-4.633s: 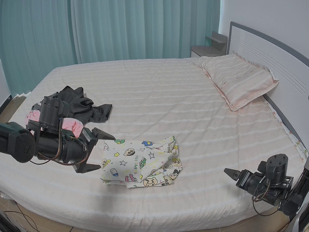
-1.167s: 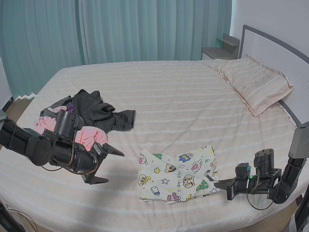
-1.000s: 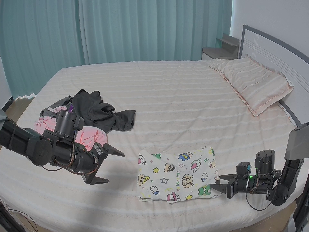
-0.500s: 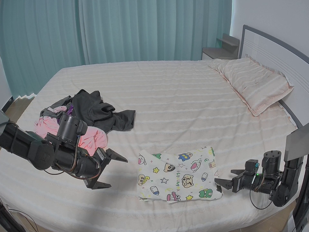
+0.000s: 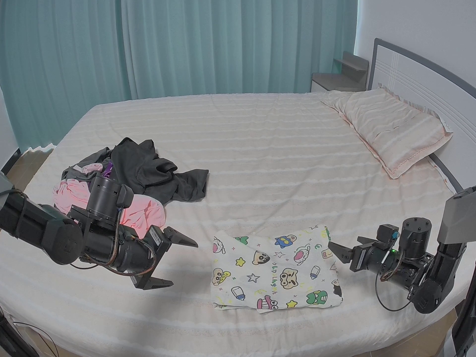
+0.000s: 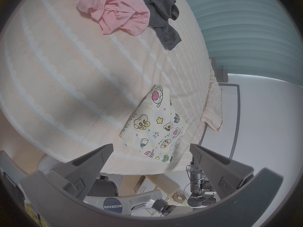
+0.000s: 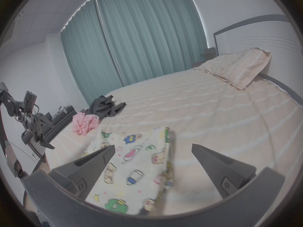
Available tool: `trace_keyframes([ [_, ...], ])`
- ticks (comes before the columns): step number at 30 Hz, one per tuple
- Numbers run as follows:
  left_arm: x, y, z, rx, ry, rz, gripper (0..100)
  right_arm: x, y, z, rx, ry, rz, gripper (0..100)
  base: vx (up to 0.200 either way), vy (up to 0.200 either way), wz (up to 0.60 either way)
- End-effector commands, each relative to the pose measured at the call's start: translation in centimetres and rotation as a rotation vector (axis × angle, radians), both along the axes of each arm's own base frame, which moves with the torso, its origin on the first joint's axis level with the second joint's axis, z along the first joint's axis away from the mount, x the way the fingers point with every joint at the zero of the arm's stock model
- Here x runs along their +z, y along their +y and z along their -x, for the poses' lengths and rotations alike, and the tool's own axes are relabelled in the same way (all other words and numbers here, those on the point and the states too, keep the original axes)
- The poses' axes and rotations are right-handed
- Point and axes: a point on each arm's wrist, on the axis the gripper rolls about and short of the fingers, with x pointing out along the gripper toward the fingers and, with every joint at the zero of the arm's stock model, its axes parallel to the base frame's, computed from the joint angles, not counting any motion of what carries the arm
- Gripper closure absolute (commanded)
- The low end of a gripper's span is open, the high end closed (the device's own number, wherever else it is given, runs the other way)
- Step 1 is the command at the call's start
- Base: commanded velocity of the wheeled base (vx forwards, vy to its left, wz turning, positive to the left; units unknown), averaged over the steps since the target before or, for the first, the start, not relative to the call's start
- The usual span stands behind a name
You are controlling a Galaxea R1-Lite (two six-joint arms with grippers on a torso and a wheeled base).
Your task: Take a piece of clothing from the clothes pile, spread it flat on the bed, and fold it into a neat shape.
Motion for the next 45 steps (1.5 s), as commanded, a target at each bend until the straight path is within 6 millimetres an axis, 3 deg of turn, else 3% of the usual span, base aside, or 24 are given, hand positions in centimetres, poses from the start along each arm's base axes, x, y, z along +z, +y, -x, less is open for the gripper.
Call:
trace_keyframes([
  [1,-0.5,0.1,0.4,0.000,-0.015,0.006,0,0.9,3.2,-0.3,0.066,-0.044,-0.081,0,0.000,0.000,0.00],
  [7,-0.5,0.1,0.4,0.000,-0.024,0.009,0,-1.3,6.3,-0.4,0.113,0.097,-0.154,0,0.000,0.000,0.00],
  [10,-0.5,0.1,0.4,-0.001,-0.025,0.011,0,-2.2,6.7,-1.8,0.090,0.121,-0.185,0,0.000,0.000,0.00],
  [11,-0.5,0.1,0.4,0.000,-0.025,0.010,0,-2.3,6.6,-2.0,0.084,0.119,-0.186,0,0.000,0.000,0.00],
  [17,-0.6,0.2,0.4,0.000,-0.027,0.010,0,-1.8,3.4,-7.8,-0.063,0.132,-0.189,0,0.000,0.000,0.00],
  [24,-0.6,0.2,0.4,0.000,-0.030,0.011,0,-2.2,2.1,-10.1,-0.045,0.178,-0.182,0,0.000,0.000,0.00],
  [26,-0.6,0.1,0.4,0.000,-0.031,0.012,0,-3.5,1.7,-11.7,-0.050,0.183,-0.143,0,0.000,0.000,0.00],
  [32,-0.7,0.1,0.3,-0.002,-0.029,0.010,0,-5.0,1.9,-12.1,-0.035,0.213,-0.120,0,0.000,0.000,0.00],
  [39,-0.7,0.1,0.3,-0.003,-0.030,0.010,0,-5.0,2.1,-12.0,-0.009,0.213,-0.121,0,0.000,0.000,0.00],
  [40,-0.7,0.1,0.3,-0.003,-0.030,0.010,0,-5.0,2.1,-12.0,-0.009,0.212,-0.119,100,0.000,0.000,0.00],
  [45,-0.7,0.1,0.3,-0.003,-0.030,0.010,0,-4.7,1.7,-12.1,-0.024,0.200,-0.124,100,0.000,0.000,0.00],
])
